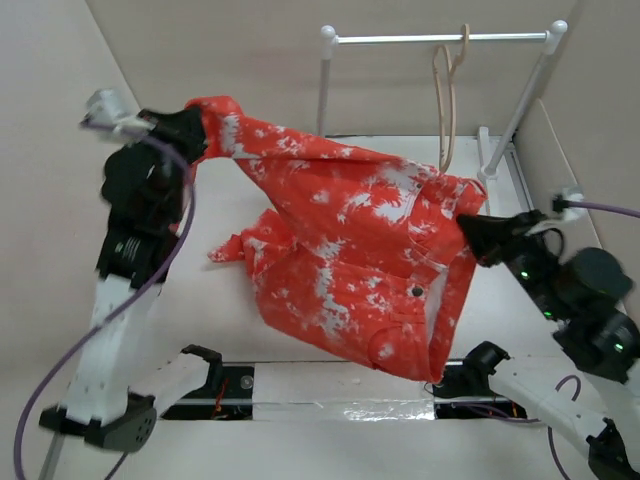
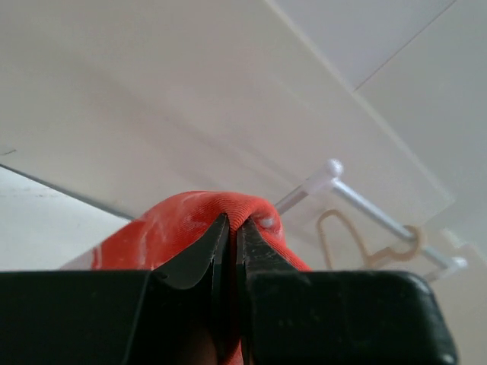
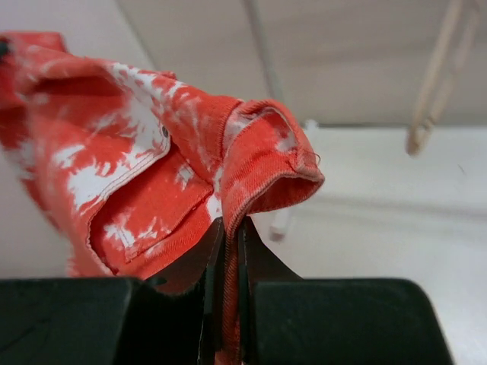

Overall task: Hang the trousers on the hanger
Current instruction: Flatten out the trousers at the center of the board.

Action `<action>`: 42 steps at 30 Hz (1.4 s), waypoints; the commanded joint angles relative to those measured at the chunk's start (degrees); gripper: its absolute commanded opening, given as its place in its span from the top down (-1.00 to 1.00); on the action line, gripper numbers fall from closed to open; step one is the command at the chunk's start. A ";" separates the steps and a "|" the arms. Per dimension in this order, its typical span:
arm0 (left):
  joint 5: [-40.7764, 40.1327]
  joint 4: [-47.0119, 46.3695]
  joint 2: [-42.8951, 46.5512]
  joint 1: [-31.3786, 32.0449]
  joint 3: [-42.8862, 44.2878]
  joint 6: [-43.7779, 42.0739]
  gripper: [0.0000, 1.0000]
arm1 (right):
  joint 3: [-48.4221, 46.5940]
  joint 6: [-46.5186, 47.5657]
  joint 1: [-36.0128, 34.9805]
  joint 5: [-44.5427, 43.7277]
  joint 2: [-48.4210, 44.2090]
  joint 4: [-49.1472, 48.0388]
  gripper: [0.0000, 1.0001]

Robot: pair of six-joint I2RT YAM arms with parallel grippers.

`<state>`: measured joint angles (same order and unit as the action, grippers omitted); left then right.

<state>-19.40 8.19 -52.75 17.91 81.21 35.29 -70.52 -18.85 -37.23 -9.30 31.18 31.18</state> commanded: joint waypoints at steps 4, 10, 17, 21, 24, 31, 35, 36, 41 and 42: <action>3.15 -3.19 -35.40 3.18 8.68 -11.63 0.66 | 18.29 -4.35 10.38 -16.98 7.92 -7.08 1.00; 5.95 3.33 -56.31 3.79 22.50 -10.51 0.06 | 26.74 -4.71 31.14 -4.44 15.92 -17.37 1.00; 2.54 -6.95 -39.56 3.18 -4.50 -3.83 -0.59 | 25.97 -5.05 43.91 8.68 25.50 -25.37 0.53; -1.24 -12.31 -23.68 3.80 -25.09 2.57 -0.53 | 24.55 -4.71 41.21 12.02 27.97 -25.46 -0.48; -5.65 -13.99 -16.44 2.84 -39.26 8.90 -0.50 | 27.00 -4.62 37.25 12.29 23.85 -26.95 -0.67; -5.56 -8.65 -9.03 -6.13 -48.95 17.26 -0.41 | 30.00 -1.90 24.77 10.96 13.66 -22.92 1.00; -5.40 -6.16 -9.91 -9.99 -50.17 21.92 -0.41 | 32.54 -0.75 16.77 14.66 10.49 -22.31 1.00; -4.52 -7.21 -10.18 -12.09 -50.88 22.71 -0.42 | 33.25 -0.92 13.10 13.27 9.61 -22.30 0.99; 0.24 -14.51 -13.77 -17.38 -53.26 24.12 -0.44 | 34.49 0.74 4.02 11.33 10.56 -23.19 0.78; 0.24 -14.86 -15.17 -18.60 -52.83 24.39 -0.44 | 33.62 1.62 2.79 11.15 11.27 -22.40 0.76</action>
<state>-20.91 -2.35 -65.47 1.39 28.69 57.23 -35.81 -19.97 -31.35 2.87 41.67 10.13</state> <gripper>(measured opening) 0.720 0.112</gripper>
